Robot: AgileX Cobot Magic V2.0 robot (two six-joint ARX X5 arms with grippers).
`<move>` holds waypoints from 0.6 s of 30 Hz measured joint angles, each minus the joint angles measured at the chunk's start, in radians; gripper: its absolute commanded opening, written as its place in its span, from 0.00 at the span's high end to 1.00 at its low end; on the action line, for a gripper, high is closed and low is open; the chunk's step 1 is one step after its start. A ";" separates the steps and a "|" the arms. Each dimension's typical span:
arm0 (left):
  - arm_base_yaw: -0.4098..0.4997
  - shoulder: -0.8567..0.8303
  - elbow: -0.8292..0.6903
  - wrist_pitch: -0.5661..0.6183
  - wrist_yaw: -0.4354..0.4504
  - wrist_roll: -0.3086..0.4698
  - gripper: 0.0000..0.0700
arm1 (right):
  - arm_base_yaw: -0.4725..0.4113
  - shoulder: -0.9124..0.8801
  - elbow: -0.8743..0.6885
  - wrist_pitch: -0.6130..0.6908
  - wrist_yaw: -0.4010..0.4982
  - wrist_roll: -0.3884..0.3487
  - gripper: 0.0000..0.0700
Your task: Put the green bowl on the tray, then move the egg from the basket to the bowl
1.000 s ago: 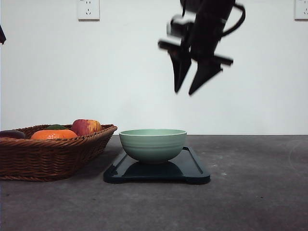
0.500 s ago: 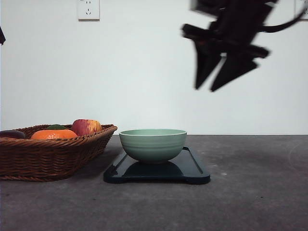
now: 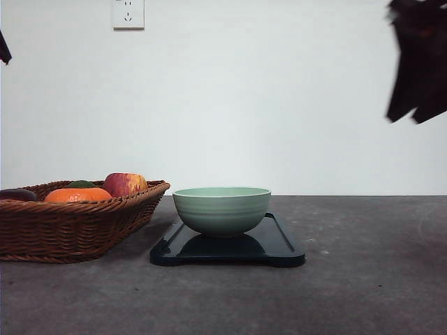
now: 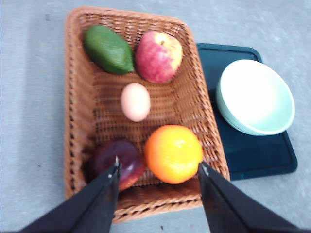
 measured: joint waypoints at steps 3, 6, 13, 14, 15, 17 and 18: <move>-0.029 0.038 0.022 -0.019 0.000 0.000 0.55 | 0.000 -0.054 0.000 -0.028 0.003 -0.003 0.67; -0.053 0.101 0.069 -0.045 0.000 0.000 0.55 | 0.000 -0.086 0.000 -0.036 0.003 -0.004 0.67; -0.084 0.311 0.219 -0.094 -0.018 0.000 0.49 | 0.000 -0.099 0.000 -0.037 0.003 -0.004 0.67; -0.088 0.345 0.240 -0.092 -0.026 0.001 0.45 | 0.000 -0.099 0.000 -0.037 0.003 -0.004 0.67; -0.089 0.375 0.259 -0.093 -0.033 0.001 0.43 | 0.000 -0.099 0.000 -0.037 0.003 -0.004 0.67; -0.094 0.436 0.298 -0.092 -0.054 0.009 0.43 | 0.000 -0.099 0.000 -0.037 0.003 -0.003 0.67; -0.094 0.464 0.315 -0.092 -0.057 0.015 0.43 | 0.000 -0.099 0.000 -0.037 0.003 -0.002 0.67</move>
